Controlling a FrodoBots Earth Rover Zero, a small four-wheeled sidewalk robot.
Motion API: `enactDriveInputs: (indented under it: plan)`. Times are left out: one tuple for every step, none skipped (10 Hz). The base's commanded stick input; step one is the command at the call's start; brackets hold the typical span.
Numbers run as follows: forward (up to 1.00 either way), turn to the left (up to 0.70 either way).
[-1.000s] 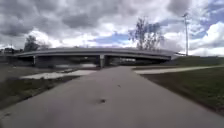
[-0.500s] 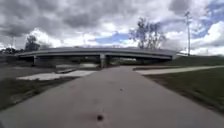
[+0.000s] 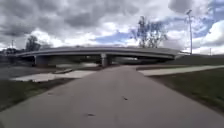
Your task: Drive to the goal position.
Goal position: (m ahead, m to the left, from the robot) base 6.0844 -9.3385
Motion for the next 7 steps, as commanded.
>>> enactDriveInputs:
  plan:
    - [1.0, -0.06]
    - [1.0, -0.06]
    - [1.0, -0.07]
    - [1.0, -0.08]
    - [1.0, -0.09]
    - [1.0, -0.1]
    - [1.0, -0.1]
